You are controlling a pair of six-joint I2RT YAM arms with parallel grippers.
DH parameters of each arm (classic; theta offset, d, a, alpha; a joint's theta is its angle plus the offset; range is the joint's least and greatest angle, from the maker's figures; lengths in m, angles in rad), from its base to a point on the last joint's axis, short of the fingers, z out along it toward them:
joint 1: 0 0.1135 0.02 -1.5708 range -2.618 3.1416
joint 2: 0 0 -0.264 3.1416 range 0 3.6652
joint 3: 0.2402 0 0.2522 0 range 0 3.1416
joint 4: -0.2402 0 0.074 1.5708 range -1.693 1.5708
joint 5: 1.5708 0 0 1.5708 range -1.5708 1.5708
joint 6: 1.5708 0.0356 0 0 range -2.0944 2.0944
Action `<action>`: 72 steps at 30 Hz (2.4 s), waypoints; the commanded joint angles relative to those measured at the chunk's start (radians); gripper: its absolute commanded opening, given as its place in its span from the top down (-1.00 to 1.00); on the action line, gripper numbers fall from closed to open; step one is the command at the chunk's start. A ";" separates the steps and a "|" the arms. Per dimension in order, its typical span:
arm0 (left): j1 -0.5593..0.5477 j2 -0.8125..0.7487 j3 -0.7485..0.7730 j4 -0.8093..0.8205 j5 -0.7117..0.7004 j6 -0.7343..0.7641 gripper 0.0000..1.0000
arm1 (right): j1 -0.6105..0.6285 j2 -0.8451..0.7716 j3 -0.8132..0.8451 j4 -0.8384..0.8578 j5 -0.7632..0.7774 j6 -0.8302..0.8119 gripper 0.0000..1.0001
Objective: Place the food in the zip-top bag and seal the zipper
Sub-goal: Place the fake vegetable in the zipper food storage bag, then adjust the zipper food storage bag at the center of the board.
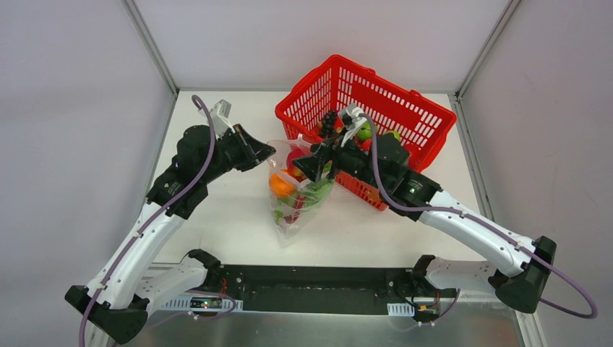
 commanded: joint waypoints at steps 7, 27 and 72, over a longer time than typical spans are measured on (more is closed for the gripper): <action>0.012 -0.034 -0.002 0.042 -0.024 0.042 1.00 | -0.011 -0.106 0.012 0.042 -0.161 0.037 -0.56; 0.012 -0.027 -0.001 0.032 0.005 0.056 1.00 | -0.036 0.019 0.104 -0.300 0.213 0.011 0.05; 0.012 0.037 0.123 -0.053 0.138 0.236 -0.18 | -0.258 0.305 0.161 0.168 -0.495 0.197 1.00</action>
